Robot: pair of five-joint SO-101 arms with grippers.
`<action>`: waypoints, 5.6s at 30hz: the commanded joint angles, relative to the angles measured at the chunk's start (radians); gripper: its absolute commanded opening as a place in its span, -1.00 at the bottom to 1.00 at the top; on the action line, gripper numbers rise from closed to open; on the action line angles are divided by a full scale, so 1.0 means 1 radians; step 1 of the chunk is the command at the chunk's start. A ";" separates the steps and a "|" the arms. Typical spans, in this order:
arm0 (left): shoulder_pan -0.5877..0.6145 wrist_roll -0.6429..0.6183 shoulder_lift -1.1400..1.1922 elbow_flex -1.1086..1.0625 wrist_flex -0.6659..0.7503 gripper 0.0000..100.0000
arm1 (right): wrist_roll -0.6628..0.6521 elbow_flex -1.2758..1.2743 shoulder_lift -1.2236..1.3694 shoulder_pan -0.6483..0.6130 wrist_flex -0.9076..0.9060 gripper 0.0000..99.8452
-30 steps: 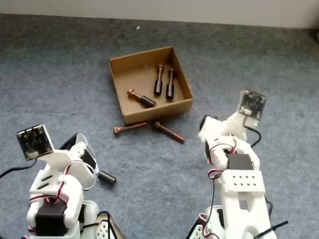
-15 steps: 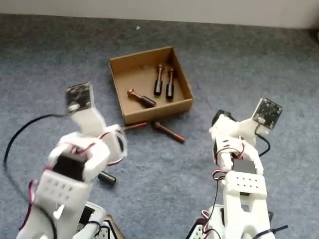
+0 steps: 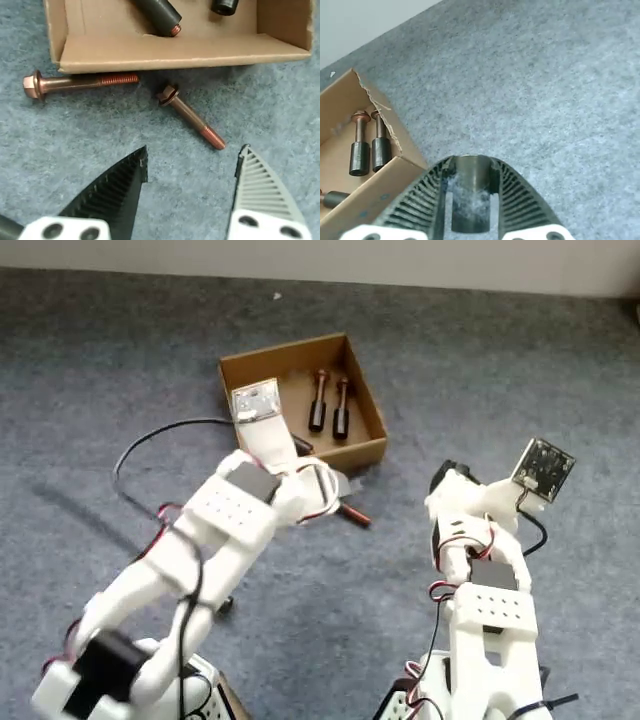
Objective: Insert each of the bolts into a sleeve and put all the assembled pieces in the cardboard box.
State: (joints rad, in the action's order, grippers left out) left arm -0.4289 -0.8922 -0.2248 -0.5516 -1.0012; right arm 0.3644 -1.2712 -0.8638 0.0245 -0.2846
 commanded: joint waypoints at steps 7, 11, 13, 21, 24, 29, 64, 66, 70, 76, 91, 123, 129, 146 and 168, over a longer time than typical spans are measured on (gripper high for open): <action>-0.012 -0.064 0.418 0.297 0.014 -0.41 | 0.011 0.012 -0.002 0.007 0.021 -0.99; -0.016 -0.064 0.532 0.375 0.012 -0.41 | 0.011 0.012 -0.002 0.005 0.021 -0.99; -0.013 -0.064 0.576 0.410 0.012 -0.41 | 0.011 0.012 -0.002 0.005 0.021 -0.99; -0.008 -0.064 0.734 0.535 0.009 -0.57 | 0.011 0.012 -0.002 0.005 0.021 -0.99; -0.008 -0.064 0.750 0.552 0.009 -0.81 | 0.011 0.012 -0.002 0.004 0.019 -0.99; -0.012 -0.061 0.743 0.549 0.009 -0.97 | 0.011 0.012 -0.007 0.004 0.019 -0.99; 0.056 0.325 -0.298 -0.154 0.123 -0.99 | -0.222 -0.058 -0.232 -0.280 -0.186 -0.99; 0.064 0.361 -0.371 -0.226 0.173 -0.99 | -0.242 -0.114 -0.338 -0.321 -0.189 -0.99; 0.062 0.417 -0.492 -0.312 0.190 -0.99 | -0.290 -0.229 -0.536 -0.398 -0.189 -0.99; 0.064 0.488 -0.634 -0.387 0.190 -0.99 | -0.405 -0.390 -0.762 -0.533 -0.189 -0.99; 0.142 0.361 -1.395 -0.754 0.348 -0.99 | -0.470 -0.522 -0.969 -0.684 -0.239 -0.99; 0.013 0.244 -1.593 -0.823 0.347 -0.99 | -0.470 -0.524 -0.969 -0.845 -0.136 -0.99; 0.005 0.241 -1.595 -0.779 0.299 -0.99 | -0.470 -0.524 -0.969 -0.843 -0.136 -0.99; -0.012 0.249 -1.593 -0.707 0.175 -0.98 | -0.546 -0.527 -0.969 -0.843 0.012 -0.99; 0.004 0.399 -1.593 -0.676 0.061 -0.57 | -0.589 -0.526 -0.960 -0.780 0.008 -0.99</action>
State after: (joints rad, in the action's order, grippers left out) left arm -0.4519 -0.5010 -1.8098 -1.2958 -0.9413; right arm -0.2125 -1.6732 -1.8059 -0.8009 -0.3030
